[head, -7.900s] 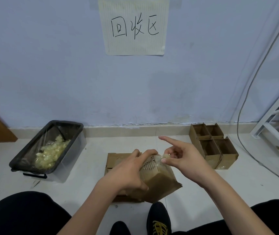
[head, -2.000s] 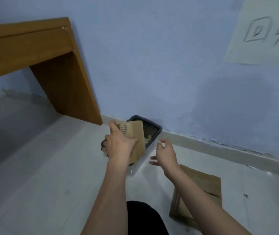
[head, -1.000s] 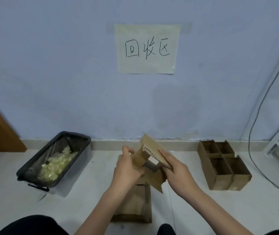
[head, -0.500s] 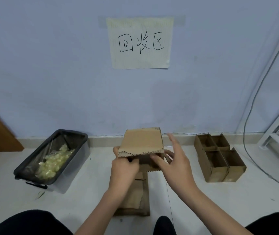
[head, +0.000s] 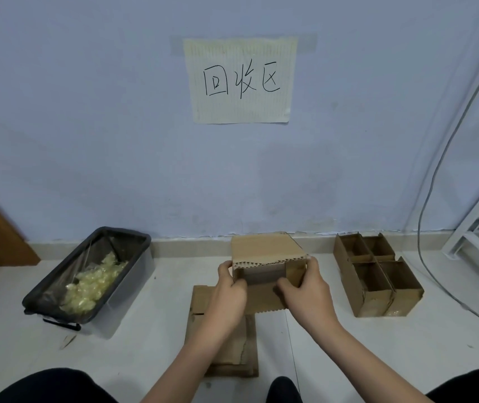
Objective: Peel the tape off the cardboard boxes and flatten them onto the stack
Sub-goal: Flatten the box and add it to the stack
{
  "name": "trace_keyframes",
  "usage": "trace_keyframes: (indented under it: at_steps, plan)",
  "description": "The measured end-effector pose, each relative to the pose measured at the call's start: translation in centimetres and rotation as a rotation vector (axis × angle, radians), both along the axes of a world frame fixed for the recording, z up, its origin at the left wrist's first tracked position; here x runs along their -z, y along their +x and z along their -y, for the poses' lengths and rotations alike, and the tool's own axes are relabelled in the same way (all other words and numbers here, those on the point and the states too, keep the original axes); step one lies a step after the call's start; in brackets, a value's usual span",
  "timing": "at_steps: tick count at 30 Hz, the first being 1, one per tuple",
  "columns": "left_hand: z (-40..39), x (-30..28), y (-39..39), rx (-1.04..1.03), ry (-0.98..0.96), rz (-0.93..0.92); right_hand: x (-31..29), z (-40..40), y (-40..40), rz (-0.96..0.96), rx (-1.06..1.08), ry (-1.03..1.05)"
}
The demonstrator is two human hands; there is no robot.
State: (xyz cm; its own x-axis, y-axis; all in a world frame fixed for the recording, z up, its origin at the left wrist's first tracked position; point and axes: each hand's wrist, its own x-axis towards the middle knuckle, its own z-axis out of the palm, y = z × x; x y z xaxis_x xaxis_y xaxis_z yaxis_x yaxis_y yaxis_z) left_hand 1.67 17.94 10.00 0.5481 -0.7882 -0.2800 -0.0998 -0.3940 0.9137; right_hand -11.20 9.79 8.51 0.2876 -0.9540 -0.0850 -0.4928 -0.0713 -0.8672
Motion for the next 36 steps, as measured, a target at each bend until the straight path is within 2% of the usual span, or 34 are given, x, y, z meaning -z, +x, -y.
trace_keyframes:
  at_steps: [6,11,14,17,22,26,30,33,36]
  plan:
    - [0.3,0.0,1.5,-0.224,-0.168,-0.418,-1.0,0.7,0.0,0.131,-0.073,-0.045]
    - [-0.2,-1.6,1.7,-0.088,-0.322,-0.604,-1.6,0.9,-0.3,0.218,-0.056,-0.032]
    - [-0.7,-2.8,2.0,-0.032,-0.394,-0.723,-1.9,0.6,-0.5,0.170,-0.113,-0.121]
    - [-0.6,-3.1,2.4,-0.149,-0.448,-0.819,-1.9,0.6,-0.5,0.129,-0.196,-0.141]
    - [-0.6,-2.4,3.3,-0.407,-0.514,-0.983,-2.3,-0.5,-0.1,0.244,-0.332,0.055]
    - [-0.5,-2.5,3.6,-0.411,-0.532,-1.000,-2.5,-0.3,0.0,0.391,-0.221,0.161]
    - [-0.3,-2.0,4.0,-0.388,-0.474,-0.895,-2.7,0.7,-0.3,0.740,-0.175,0.578]
    - [-0.6,-1.6,5.0,-0.419,-0.418,-0.723,-2.9,1.7,-1.0,0.724,-0.167,0.562]
    - [-1.2,-1.6,6.6,-0.379,-0.359,-0.351,-3.2,2.8,-1.8,0.601,-0.149,0.438]
